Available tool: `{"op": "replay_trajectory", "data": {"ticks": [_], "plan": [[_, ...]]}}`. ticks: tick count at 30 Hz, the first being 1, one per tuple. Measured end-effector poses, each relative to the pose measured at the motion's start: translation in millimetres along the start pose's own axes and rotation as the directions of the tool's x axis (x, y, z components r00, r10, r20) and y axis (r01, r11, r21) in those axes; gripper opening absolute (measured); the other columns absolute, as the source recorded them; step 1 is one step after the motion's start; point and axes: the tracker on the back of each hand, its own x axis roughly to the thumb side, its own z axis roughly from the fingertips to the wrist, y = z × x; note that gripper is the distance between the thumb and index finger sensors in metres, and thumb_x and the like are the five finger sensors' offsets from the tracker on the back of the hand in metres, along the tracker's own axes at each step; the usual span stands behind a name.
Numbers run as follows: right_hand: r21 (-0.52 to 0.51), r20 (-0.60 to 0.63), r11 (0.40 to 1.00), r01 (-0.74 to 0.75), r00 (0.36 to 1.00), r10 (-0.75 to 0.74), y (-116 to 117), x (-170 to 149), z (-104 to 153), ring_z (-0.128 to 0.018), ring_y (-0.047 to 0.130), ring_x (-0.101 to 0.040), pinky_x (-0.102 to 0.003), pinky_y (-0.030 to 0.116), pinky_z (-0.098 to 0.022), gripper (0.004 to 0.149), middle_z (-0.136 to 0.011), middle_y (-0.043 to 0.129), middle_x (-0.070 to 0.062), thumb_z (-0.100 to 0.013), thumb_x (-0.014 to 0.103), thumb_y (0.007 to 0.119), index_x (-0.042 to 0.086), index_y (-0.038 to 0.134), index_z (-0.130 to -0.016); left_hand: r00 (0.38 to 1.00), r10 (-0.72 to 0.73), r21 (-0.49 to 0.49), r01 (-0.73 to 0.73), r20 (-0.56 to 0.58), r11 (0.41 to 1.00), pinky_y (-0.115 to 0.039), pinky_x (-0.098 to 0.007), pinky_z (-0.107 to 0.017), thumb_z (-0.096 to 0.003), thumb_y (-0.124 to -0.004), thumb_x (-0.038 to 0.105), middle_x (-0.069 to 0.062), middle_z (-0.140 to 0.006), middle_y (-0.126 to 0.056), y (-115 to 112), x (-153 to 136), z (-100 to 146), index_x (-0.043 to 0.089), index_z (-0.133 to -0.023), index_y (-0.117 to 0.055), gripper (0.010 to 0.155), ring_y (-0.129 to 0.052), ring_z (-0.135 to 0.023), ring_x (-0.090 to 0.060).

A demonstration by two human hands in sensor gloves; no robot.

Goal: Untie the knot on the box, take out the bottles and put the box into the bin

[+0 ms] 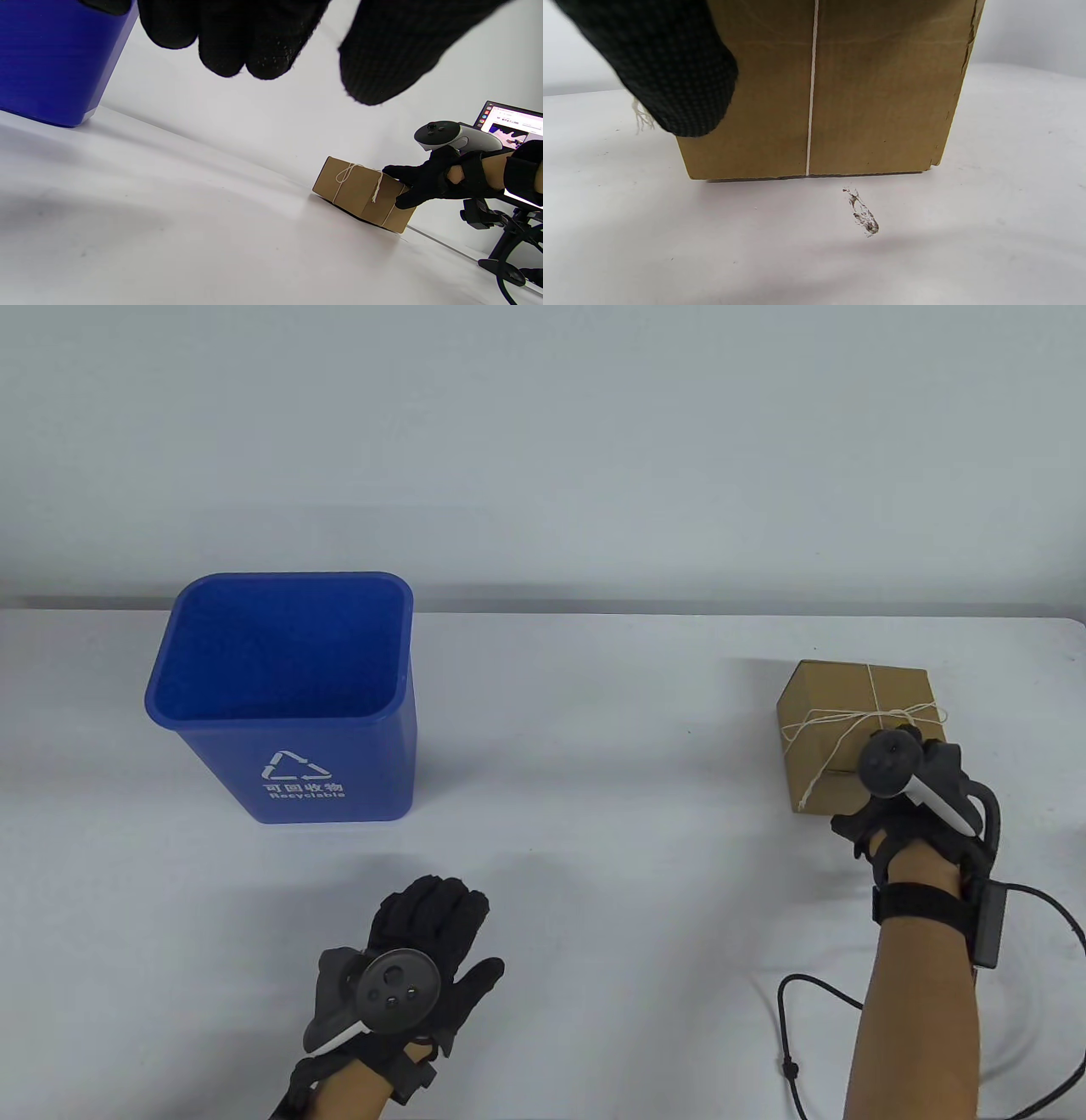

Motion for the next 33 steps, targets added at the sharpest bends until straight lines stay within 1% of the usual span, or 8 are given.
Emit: {"op": "replay_trajectory", "data": {"ticks": [3,5,9,12,17,20,26,33], "plan": [[0.020,0.006,1.000,0.004,1.000,-0.004,-0.1,-3.2,-3.1,-0.098,0.008,-0.056,-0.073,0.024,-0.065,0.106,-0.108,-0.002,-0.015,-0.044,0.047,0.087,0.014,0.007,-0.104,1.000,0.002,-0.007,-0.002,-0.001,1.000,-0.040,-0.073,-0.074,-0.0498,-0.078,0.054,-0.017,-0.114,-0.055,-0.6,0.2,-0.7,0.016,-0.112,-0.058,0.076,-0.049,-0.106,-0.053],[0.042,0.001,0.999,0.009,1.000,-0.009,2.9,-3.5,-3.5,-0.097,0.004,-0.055,-0.073,0.022,-0.065,0.107,-0.106,-0.006,-0.014,-0.044,0.048,0.086,0.016,0.003,-0.103,1.000,0.005,-0.012,-0.005,0.000,1.000,-0.040,-0.074,-0.074,-0.0499,-0.078,0.053,-0.017,-0.114,-0.055,-0.8,0.4,-1.1,0.015,-0.112,-0.058,0.076,-0.048,-0.106,-0.053],[0.020,0.000,1.000,0.016,1.000,-0.016,16.7,-2.8,-2.9,-0.094,-0.007,-0.055,-0.075,0.015,-0.062,0.111,-0.102,-0.016,-0.014,-0.045,0.051,0.082,0.016,-0.008,-0.100,1.000,0.013,-0.014,-0.013,0.019,1.000,-0.040,-0.073,-0.074,-0.0499,-0.078,0.053,-0.016,-0.114,-0.055,-0.5,4.2,-2.6,0.015,-0.113,-0.058,0.076,-0.049,-0.106,-0.053],[-0.005,0.009,0.999,0.047,0.999,-0.047,21.5,-3.6,-0.8,-0.093,-0.010,-0.054,-0.075,0.012,-0.060,0.111,-0.101,-0.018,-0.014,-0.045,0.052,0.081,0.017,-0.009,-0.099,0.999,0.010,-0.023,-0.009,0.037,1.000,-0.040,-0.073,-0.074,-0.0499,-0.078,0.054,-0.016,-0.114,-0.055,-1.8,8.1,-2.6,0.015,-0.112,-0.058,0.076,-0.048,-0.106,-0.053],[0.025,-0.013,0.999,-0.029,0.999,0.029,22.7,3.7,2.2,-0.093,-0.010,-0.055,-0.076,0.015,-0.061,0.112,-0.100,-0.020,-0.015,-0.046,0.053,0.080,0.016,-0.012,-0.097,0.998,0.014,-0.031,-0.012,0.053,0.999,-0.040,-0.073,-0.074,-0.0499,-0.077,0.054,-0.016,-0.114,-0.055,-3.1,11.0,-2.4,0.015,-0.112,-0.058,0.076,-0.048,-0.106,-0.053],[0.007,-0.023,0.995,-0.095,0.995,0.095,25.5,10.2,4.7,-0.093,-0.008,-0.058,-0.077,0.017,-0.061,0.113,-0.100,-0.020,-0.017,-0.046,0.053,0.079,0.013,-0.014,-0.096,0.998,0.017,-0.033,-0.015,0.057,0.999,-0.040,-0.073,-0.074,-0.0499,-0.077,0.053,-0.017,-0.114,-0.055,-3.5,11.3,-2.1,0.015,-0.112,-0.059,0.075,-0.048,-0.106,-0.053],[-0.037,-0.003,0.995,-0.096,0.995,0.096,31.6,17.5,14.2,-0.093,-0.007,-0.058,-0.078,0.017,-0.061,0.112,-0.100,-0.018,-0.018,-0.046,0.053,0.078,0.013,-0.013,-0.097,0.998,0.023,-0.019,-0.022,0.061,1.000,-0.040,-0.073,-0.073,-0.0501,-0.077,0.053,-0.017,-0.114,-0.056,-1.6,11.7,-0.3,0.015,-0.112,-0.060,0.075,-0.049,-0.106,-0.053],[-0.045,0.003,0.994,-0.101,0.995,0.101,36.8,27.5,28.6,-0.092,-0.007,-0.059,-0.079,0.017,-0.060,0.111,-0.100,-0.018,-0.018,-0.047,0.054,0.076,0.012,-0.014,-0.096,0.998,0.022,-0.015,-0.021,0.060,1.000,-0.040,-0.074,-0.073,-0.0500,-0.077,0.053,-0.017,-0.114,-0.057,-1.8,11.4,0.4,0.015,-0.112,-0.060,0.074,-0.049,-0.105,-0.053]]}}
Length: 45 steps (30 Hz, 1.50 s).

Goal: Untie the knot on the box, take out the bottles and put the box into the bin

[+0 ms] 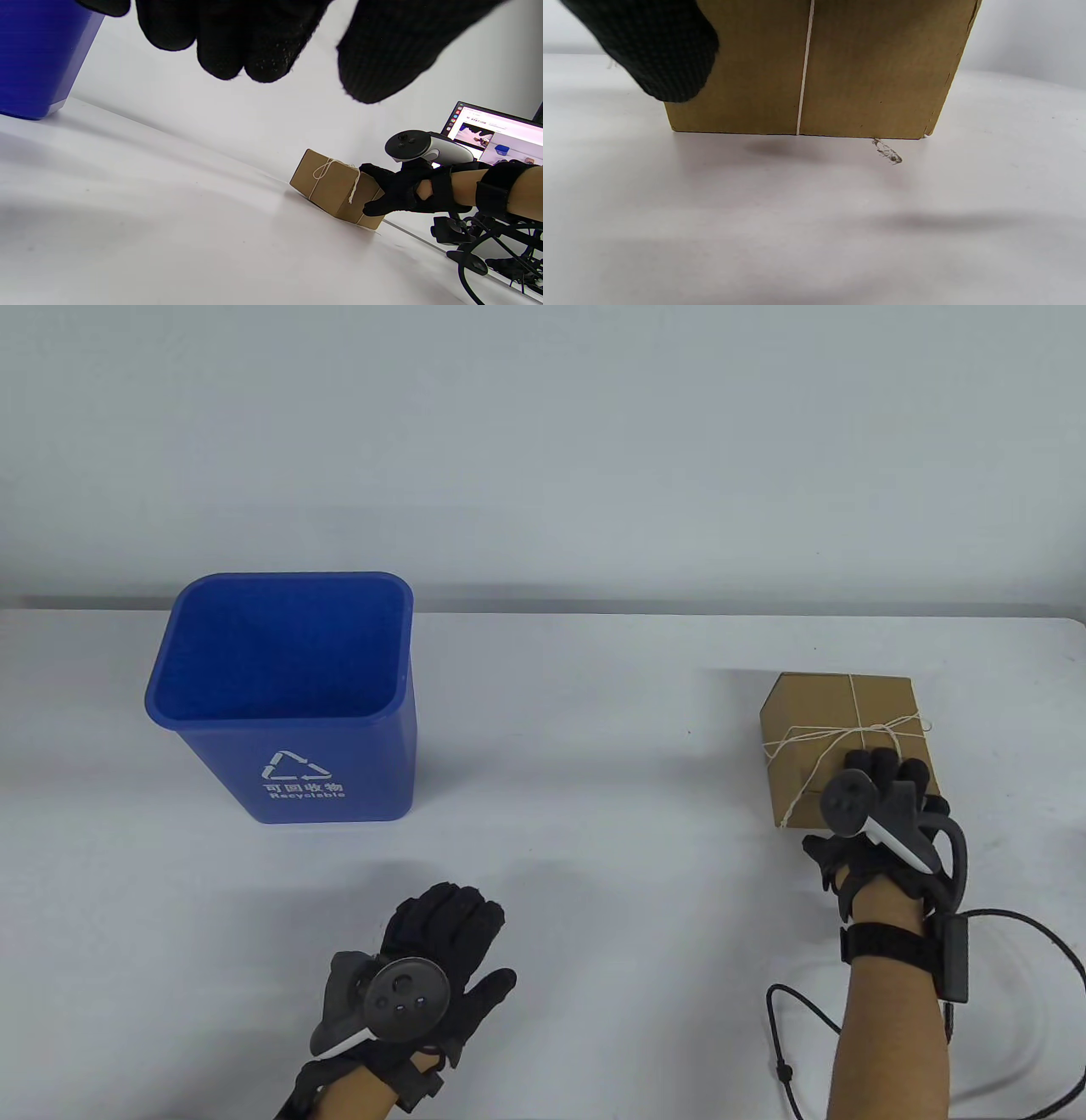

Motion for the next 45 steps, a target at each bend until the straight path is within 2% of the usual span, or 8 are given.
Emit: {"op": "replay_trajectory", "data": {"ticks": [17,31,45], "plan": [[-0.042,0.049,0.999,0.006,0.999,-0.004,11.8,37.9,48.9,-0.092,-0.006,-0.060,-0.080,0.017,-0.059,0.109,-0.100,-0.017,-0.019,-0.048,0.054,0.075,0.011,-0.012,-0.097,1.000,0.001,0.000,-0.001,-0.006,1.000,-0.040,-0.074,-0.073,-0.0502,-0.077,0.053,-0.017,-0.113,-0.057,-0.4,-1.1,1.3,0.015,-0.112,-0.061,0.074,-0.049,-0.105,-0.053],[-0.011,0.093,1.000,0.007,0.996,-0.006,18.2,78.6,93.9,-0.091,-0.007,-0.060,-0.080,0.017,-0.058,0.107,-0.100,-0.017,-0.020,-0.048,0.053,0.073,0.011,-0.012,-0.097,1.000,0.001,-0.007,-0.001,-0.024,1.000,-0.040,-0.074,-0.073,-0.0502,-0.077,0.052,-0.017,-0.113,-0.058,-1.1,-3.5,1.6,0.015,-0.111,-0.061,0.074,-0.049,-0.105,-0.054],[0.010,0.160,1.000,0.008,0.987,-0.009,21.4,95.6,118.4,-0.091,-0.007,-0.060,-0.080,0.017,-0.057,0.105,-0.100,-0.017,-0.020,-0.049,0.053,0.071,0.010,-0.012,-0.098,0.999,-0.003,-0.007,0.003,-0.033,1.000,-0.040,-0.074,-0.073,-0.0502,-0.077,0.052,-0.017,-0.113,-0.057,-0.5,-4.5,2.0,0.015,-0.111,-0.061,0.074,-0.049,-0.105,-0.053]]}}
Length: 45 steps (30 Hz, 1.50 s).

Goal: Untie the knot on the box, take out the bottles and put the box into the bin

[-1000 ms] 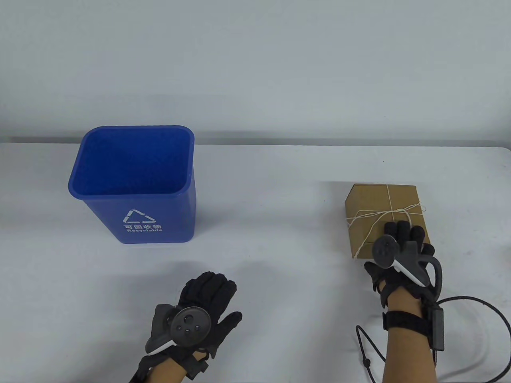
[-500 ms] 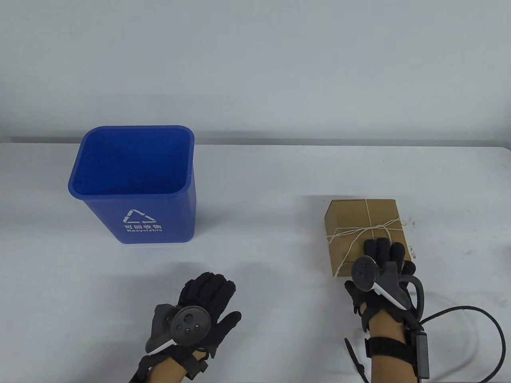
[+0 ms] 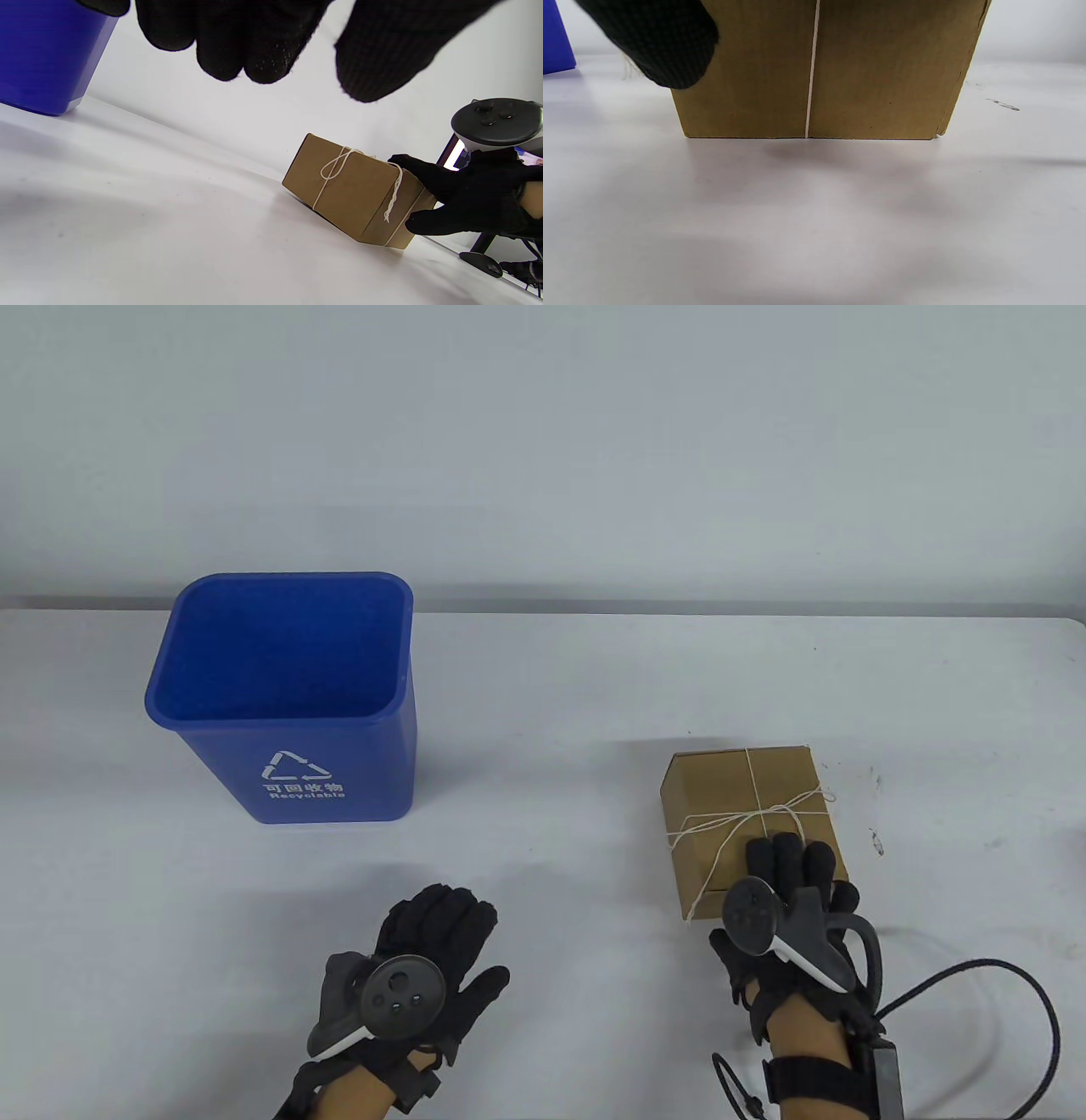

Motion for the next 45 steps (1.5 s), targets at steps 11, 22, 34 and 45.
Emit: {"op": "replay_trajectory", "data": {"ticks": [11,22,34,45], "plan": [[0.010,0.106,0.999,-0.038,0.994,0.037,2.6,35.4,23.5,-0.091,-0.004,-0.062,-0.080,0.020,-0.057,0.103,-0.101,-0.014,-0.021,-0.050,0.053,0.070,0.010,-0.009,-0.099,1.000,-0.016,-0.011,0.016,-0.018,1.000,-0.040,-0.073,-0.073,-0.0500,-0.077,0.052,-0.018,-0.113,-0.058,-3.4,-3.9,-0.4,0.014,-0.111,-0.061,0.073,-0.049,-0.105,-0.054],[-0.014,0.180,0.999,-0.038,0.983,0.040,8.7,84.0,45.3,-0.092,-0.001,-0.062,-0.080,0.022,-0.057,0.101,-0.102,-0.011,-0.021,-0.050,0.054,0.069,0.010,-0.006,-0.101,1.000,-0.015,0.009,0.016,-0.009,1.000,-0.040,-0.073,-0.073,-0.0500,-0.077,0.052,-0.017,-0.113,-0.058,-0.8,-1.0,0.6,0.014,-0.111,-0.061,0.073,-0.049,-0.105,-0.053],[-0.077,0.199,0.987,-0.139,0.968,0.152,10.0,133.5,66.6,-0.095,0.013,-0.062,-0.077,0.035,-0.059,0.096,-0.106,-0.001,-0.022,-0.050,0.056,0.067,0.012,0.002,-0.105,1.000,-0.014,0.017,0.015,-0.011,1.000,-0.040,-0.073,-0.073,-0.0502,-0.077,0.052,-0.017,-0.113,-0.058,-0.9,-1.9,1.1,0.014,-0.111,-0.061,0.073,-0.049,-0.105,-0.053],[-0.170,0.199,0.961,-0.218,0.948,0.250,11.1,161.1,78.2,-0.094,0.028,-0.059,-0.071,0.047,-0.058,0.089,-0.109,0.011,-0.021,-0.051,0.059,0.064,0.015,0.011,-0.108,1.000,0.001,0.035,0.000,-0.012,0.999,-0.040,-0.074,-0.073,-0.0502,-0.076,0.052,-0.017,-0.113,-0.057,1.3,-4.6,2.6,0.015,-0.112,-0.060,0.074,-0.049,-0.105,-0.054]]}}
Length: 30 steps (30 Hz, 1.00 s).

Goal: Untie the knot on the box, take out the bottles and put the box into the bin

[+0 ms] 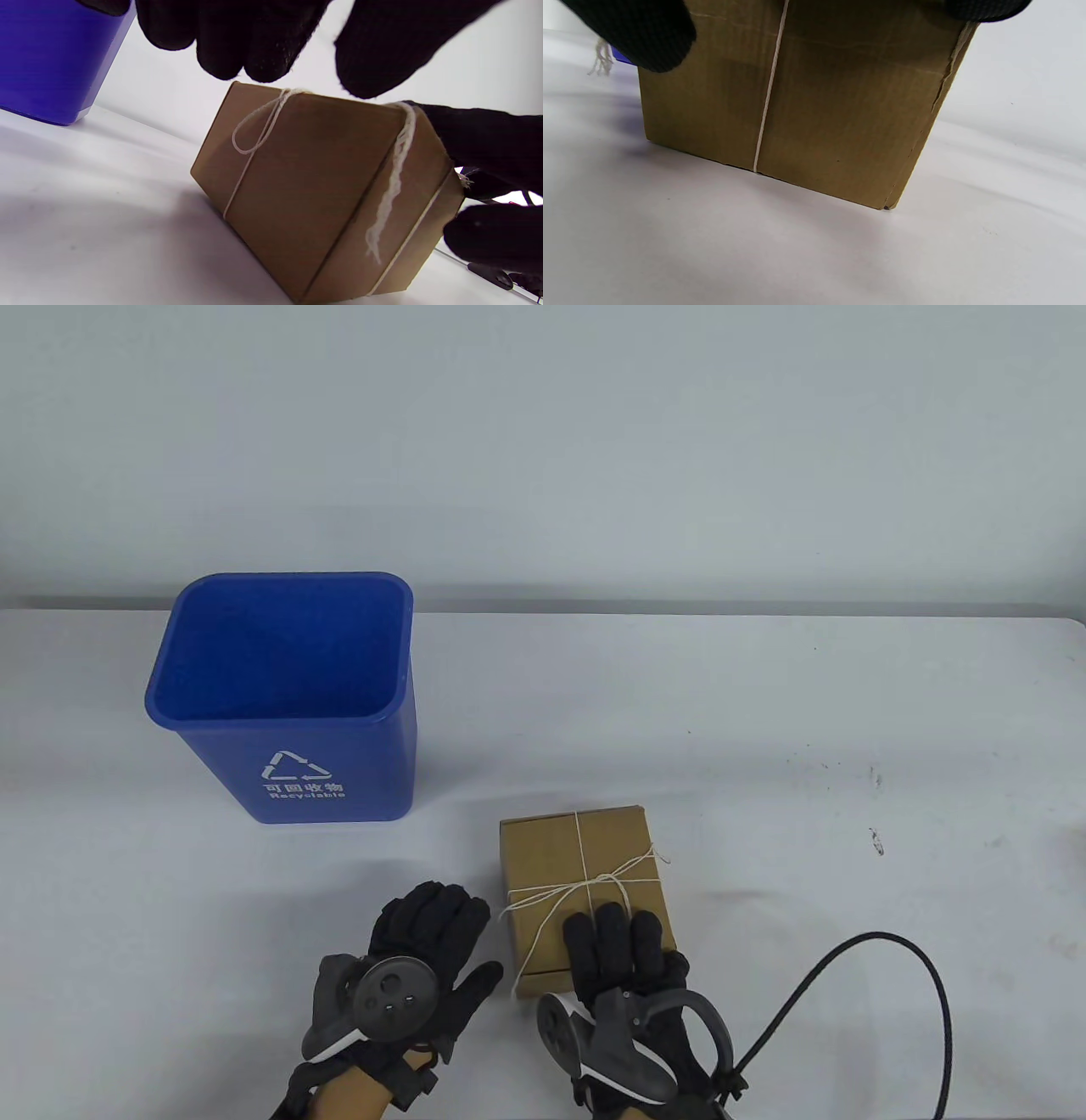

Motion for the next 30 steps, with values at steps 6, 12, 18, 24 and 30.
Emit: {"op": "replay_trajectory", "data": {"ticks": [6,12,18,24,30], "plan": [[-0.018,0.017,1.000,0.002,1.000,-0.002,-5.1,8.0,-0.5,-0.093,0.033,-0.058,-0.070,0.050,-0.056,0.087,-0.110,0.017,-0.021,-0.051,0.060,0.063,0.015,0.016,-0.109,1.000,-0.002,-0.019,0.003,0.006,1.000,-0.040,-0.073,-0.073,-0.0506,-0.075,0.051,-0.017,-0.114,-0.056,-2.2,1.1,-1.0,0.015,-0.112,-0.059,0.073,-0.049,-0.105,-0.053],[-0.010,0.030,1.000,0.005,1.000,-0.005,-10.3,14.2,-1.9,-0.092,0.035,-0.058,-0.068,0.052,-0.055,0.086,-0.110,0.018,-0.021,-0.051,0.060,0.063,0.014,0.018,-0.109,0.999,0.036,0.000,-0.036,-0.009,0.999,-0.040,-0.073,-0.073,-0.0520,-0.073,0.045,-0.017,-0.114,-0.056,1.4,-2.3,-0.1,0.015,-0.112,-0.058,0.069,-0.049,-0.105,-0.053],[-0.032,-0.004,0.996,0.085,0.996,-0.085,-11.5,31.9,-3.1,-0.093,0.031,-0.058,-0.070,0.046,-0.056,0.085,-0.111,0.017,-0.020,-0.051,0.056,0.066,0.015,0.021,-0.109,0.998,0.054,0.030,-0.053,-0.014,0.998,-0.040,-0.074,-0.073,-0.0525,-0.068,0.040,-0.017,-0.113,-0.057,6.0,-3.5,1.5,0.015,-0.111,-0.060,0.065,-0.049,-0.105,-0.053],[-0.021,0.014,0.995,0.093,0.996,-0.093,-14.1,30.4,-4.2,-0.092,0.032,-0.058,-0.069,0.046,-0.056,0.085,-0.111,0.018,-0.020,-0.050,0.056,0.066,0.015,0.021,-0.109,0.998,0.062,0.033,-0.062,-0.018,0.998,-0.040,-0.074,-0.073,-0.0523,-0.069,0.041,-0.018,-0.113,-0.057,6.5,-4.9,1.6,0.014,-0.112,-0.059,0.065,-0.049,-0.105,-0.054],[0.035,0.111,0.989,0.144,0.983,-0.147,-21.3,15.4,-3.8,-0.093,0.033,-0.056,-0.066,0.048,-0.057,0.083,-0.112,0.019,-0.019,-0.051,0.055,0.066,0.016,0.023,-0.110,0.998,0.067,0.032,-0.066,-0.016,0.997,-0.040,-0.074,-0.073,-0.0523,-0.070,0.042,-0.017,-0.113,-0.057,7.1,-5.9,1.4,0.015,-0.111,-0.060,0.066,-0.049,-0.105,-0.053]]}}
